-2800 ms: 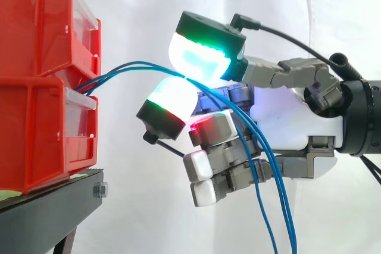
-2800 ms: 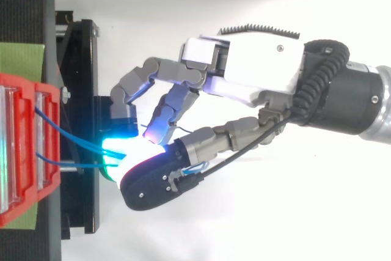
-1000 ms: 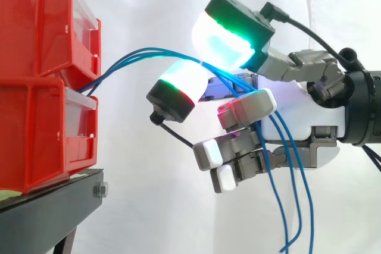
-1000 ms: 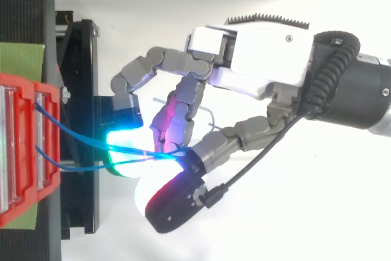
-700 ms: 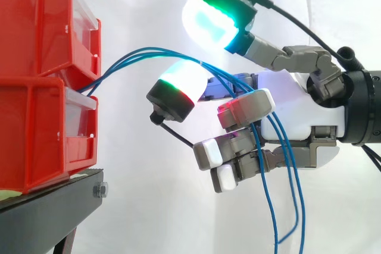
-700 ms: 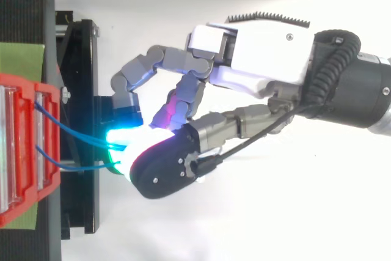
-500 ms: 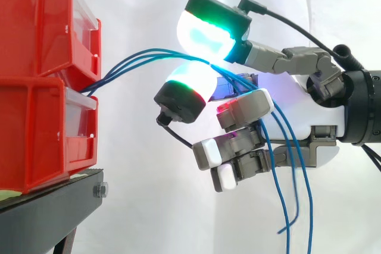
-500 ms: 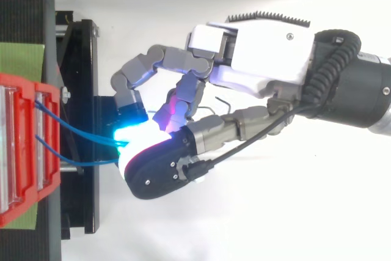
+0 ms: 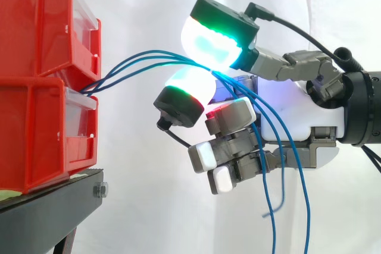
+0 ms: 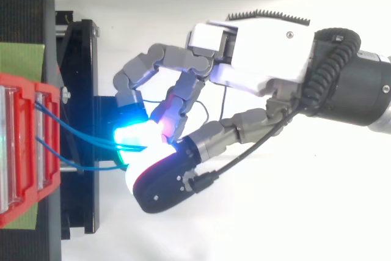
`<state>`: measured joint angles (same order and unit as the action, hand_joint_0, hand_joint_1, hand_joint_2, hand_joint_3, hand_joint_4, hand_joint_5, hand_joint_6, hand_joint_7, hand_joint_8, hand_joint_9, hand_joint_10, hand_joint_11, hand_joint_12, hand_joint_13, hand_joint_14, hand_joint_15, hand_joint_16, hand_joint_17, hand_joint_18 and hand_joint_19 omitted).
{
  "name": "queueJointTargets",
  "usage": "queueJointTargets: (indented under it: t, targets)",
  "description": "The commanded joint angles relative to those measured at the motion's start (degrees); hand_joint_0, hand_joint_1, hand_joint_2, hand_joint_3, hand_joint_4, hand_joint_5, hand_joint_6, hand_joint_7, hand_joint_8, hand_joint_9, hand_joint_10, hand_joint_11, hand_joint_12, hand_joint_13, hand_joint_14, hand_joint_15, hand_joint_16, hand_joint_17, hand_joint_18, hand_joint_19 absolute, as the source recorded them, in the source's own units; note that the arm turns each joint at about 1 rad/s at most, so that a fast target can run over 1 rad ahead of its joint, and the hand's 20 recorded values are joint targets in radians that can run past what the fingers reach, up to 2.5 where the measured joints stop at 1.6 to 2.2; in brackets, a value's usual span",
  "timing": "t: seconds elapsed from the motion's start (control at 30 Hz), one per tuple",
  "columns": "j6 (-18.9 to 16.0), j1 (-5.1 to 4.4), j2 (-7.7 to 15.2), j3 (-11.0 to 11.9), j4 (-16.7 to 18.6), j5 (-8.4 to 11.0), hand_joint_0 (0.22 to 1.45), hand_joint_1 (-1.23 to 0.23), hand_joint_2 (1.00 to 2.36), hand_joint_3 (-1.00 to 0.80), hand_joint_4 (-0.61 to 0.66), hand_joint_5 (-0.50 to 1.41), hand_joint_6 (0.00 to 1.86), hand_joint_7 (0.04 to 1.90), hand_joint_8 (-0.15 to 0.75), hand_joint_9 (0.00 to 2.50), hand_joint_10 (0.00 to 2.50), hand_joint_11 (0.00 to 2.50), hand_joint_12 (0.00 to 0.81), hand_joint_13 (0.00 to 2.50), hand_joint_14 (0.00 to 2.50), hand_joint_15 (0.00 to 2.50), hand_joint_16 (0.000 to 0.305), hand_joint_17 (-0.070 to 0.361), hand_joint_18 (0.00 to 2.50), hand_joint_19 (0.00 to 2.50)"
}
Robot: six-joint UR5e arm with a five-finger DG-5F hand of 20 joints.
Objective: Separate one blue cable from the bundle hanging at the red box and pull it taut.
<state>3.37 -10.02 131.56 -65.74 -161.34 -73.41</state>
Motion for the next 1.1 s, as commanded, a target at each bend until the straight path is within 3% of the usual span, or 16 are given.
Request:
queueJointTargets:
  t: [0.0,0.13,0.3,0.43,0.47,0.53,0.63,0.73,0.87,1.07]
  targets:
    - [0.0,0.18,-0.1,0.0,-0.4,-0.06,0.58,-1.04,1.0,-0.5,0.02,-0.12,0.94,1.13,0.344,1.3,0.02,1.09,0.358,0.97,0.02,0.67,0.045,0.101,0.86,0.66]
    - [0.0,0.35,-0.1,0.0,-1.1,-0.06,0.48,-1.02,1.0,-0.5,0.04,-0.12,0.94,1.11,0.365,1.33,0.02,1.1,0.381,1.0,0.02,0.66,0.049,0.111,0.9,0.66]
    - [-0.1,0.53,-0.1,0.0,-1.4,-0.24,0.36,-0.85,1.0,-0.5,0.06,-0.11,0.93,1.09,0.421,1.4,0.01,1.07,0.441,1.05,0.02,0.66,0.063,0.141,1.0,0.64]
    - [-0.1,0.79,-0.2,0.0,-1.4,-1.12,0.4,-0.68,1.0,-0.5,0.07,-0.11,0.92,1.08,0.408,1.39,0.02,1.05,0.439,1.04,0.02,0.65,0.061,0.137,0.97,0.65]
    - [-0.1,0.79,-0.2,0.1,-1.4,-1.12,0.47,-0.58,1.0,-0.5,0.07,-0.12,0.92,1.11,0.383,1.37,0.02,1.07,0.411,1.01,0.02,0.66,0.055,0.123,0.92,0.68]
    - [-0.1,0.88,-0.2,0.3,-1.5,-1.12,0.54,-0.54,1.0,-0.5,0.07,-0.12,0.92,1.15,0.364,1.35,0.02,1.07,0.387,0.98,0.02,0.66,0.049,0.111,0.87,0.7]
    - [-0.1,1.05,-0.2,0.6,-1.8,-1.38,0.6,-0.61,1.0,-0.5,0.06,-0.12,0.91,1.18,0.358,1.33,0.02,1.09,0.382,0.97,0.02,0.67,0.048,0.107,0.85,0.72]
    - [-0.1,1.14,-0.2,0.7,-1.8,-1.38,0.63,-0.78,1.0,-0.46,0.07,-0.13,0.93,1.15,0.346,1.29,0.02,1.09,0.377,0.96,0.02,0.67,0.048,0.107,0.84,0.72]
    - [-0.2,1.14,-0.2,0.7,-2.0,-1.38,0.71,-0.91,1.0,-0.5,-0.03,-0.13,0.93,1.16,0.339,1.27,0.02,1.1,0.364,0.96,0.02,0.66,0.045,0.102,0.85,0.68]
    - [-0.2,1.14,-0.3,0.7,-2.5,-1.91,0.69,-1.02,1.0,-0.5,-0.08,-0.11,0.94,1.21,0.331,1.27,0.02,1.08,0.355,0.94,0.02,0.65,0.044,0.099,0.84,0.64]
